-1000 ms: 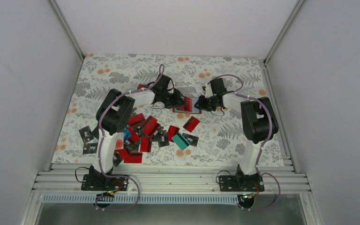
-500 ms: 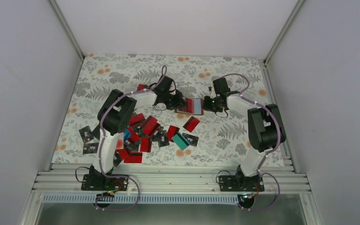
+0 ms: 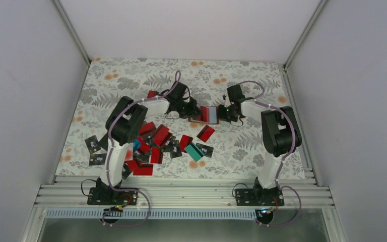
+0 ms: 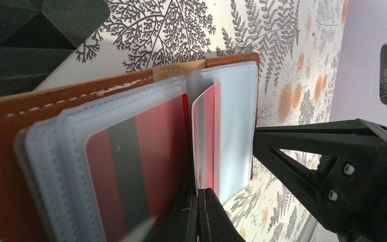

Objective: Put the credit cards into the card holder

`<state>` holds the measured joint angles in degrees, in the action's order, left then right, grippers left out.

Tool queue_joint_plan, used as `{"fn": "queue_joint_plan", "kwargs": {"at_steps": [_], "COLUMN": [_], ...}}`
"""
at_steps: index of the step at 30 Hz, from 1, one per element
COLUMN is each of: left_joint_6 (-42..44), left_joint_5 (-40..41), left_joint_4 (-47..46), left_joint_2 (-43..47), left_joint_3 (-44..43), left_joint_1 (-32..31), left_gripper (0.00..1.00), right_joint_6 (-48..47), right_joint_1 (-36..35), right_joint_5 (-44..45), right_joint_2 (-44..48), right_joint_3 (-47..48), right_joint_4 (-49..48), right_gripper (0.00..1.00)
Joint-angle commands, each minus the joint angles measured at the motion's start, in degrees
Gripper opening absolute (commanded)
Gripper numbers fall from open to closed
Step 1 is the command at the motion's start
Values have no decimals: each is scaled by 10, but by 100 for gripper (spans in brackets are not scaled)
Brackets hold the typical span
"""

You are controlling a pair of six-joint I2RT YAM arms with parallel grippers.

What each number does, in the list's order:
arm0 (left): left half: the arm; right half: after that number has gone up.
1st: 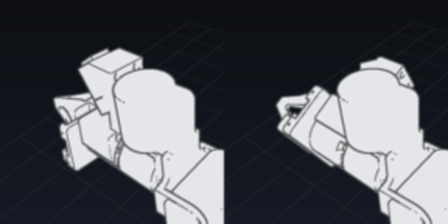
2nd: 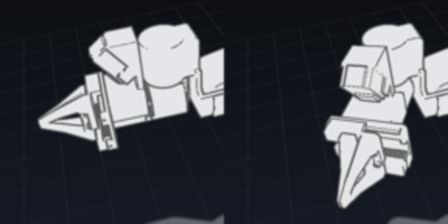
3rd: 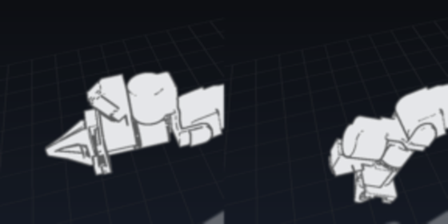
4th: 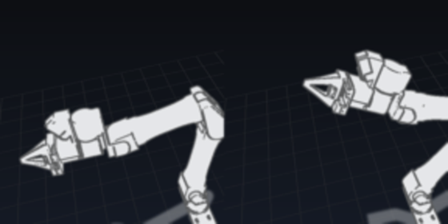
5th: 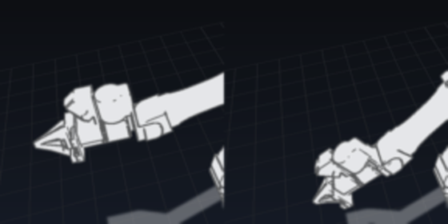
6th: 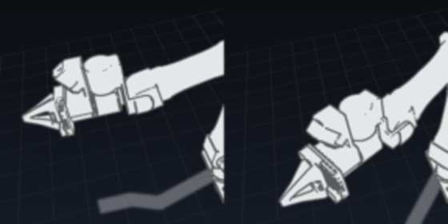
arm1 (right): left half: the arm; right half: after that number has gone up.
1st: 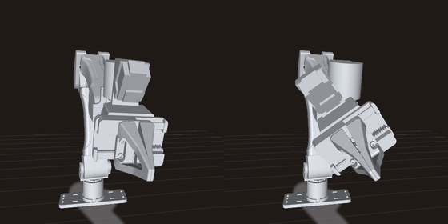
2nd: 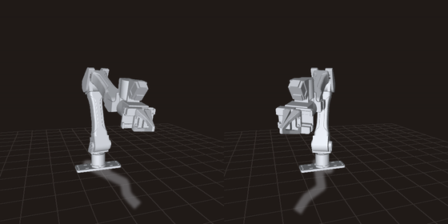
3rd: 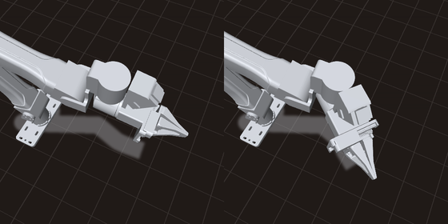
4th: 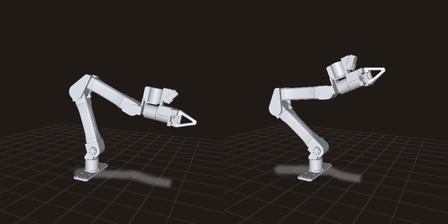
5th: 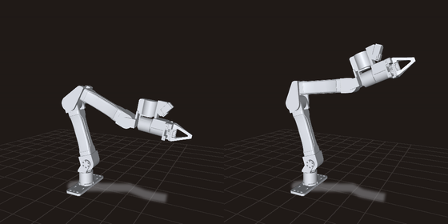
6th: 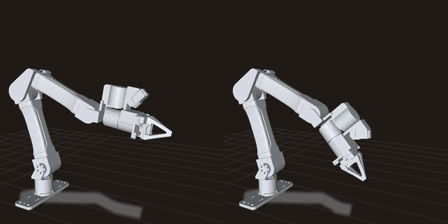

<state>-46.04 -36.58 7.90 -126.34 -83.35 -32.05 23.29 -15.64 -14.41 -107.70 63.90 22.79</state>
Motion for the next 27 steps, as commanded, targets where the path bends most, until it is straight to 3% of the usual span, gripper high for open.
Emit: {"fn": "queue_joint_plan", "kwargs": {"at_steps": [1,27], "left_joint_6": [10,27], "left_joint_5": [11,5], "left_joint_4": [32,68], "left_joint_2": [-33,-80], "left_joint_3": [-12,-84], "left_joint_1": [-10,-33], "left_gripper": [2,2], "right_joint_6": [0,-4], "right_joint_1": [-3,-8], "right_joint_5": [-28,-58], "right_joint_2": [-16,-5], "right_joint_3": [-9,-15], "right_joint_4": [-17,-23], "right_gripper": [7,7]}}
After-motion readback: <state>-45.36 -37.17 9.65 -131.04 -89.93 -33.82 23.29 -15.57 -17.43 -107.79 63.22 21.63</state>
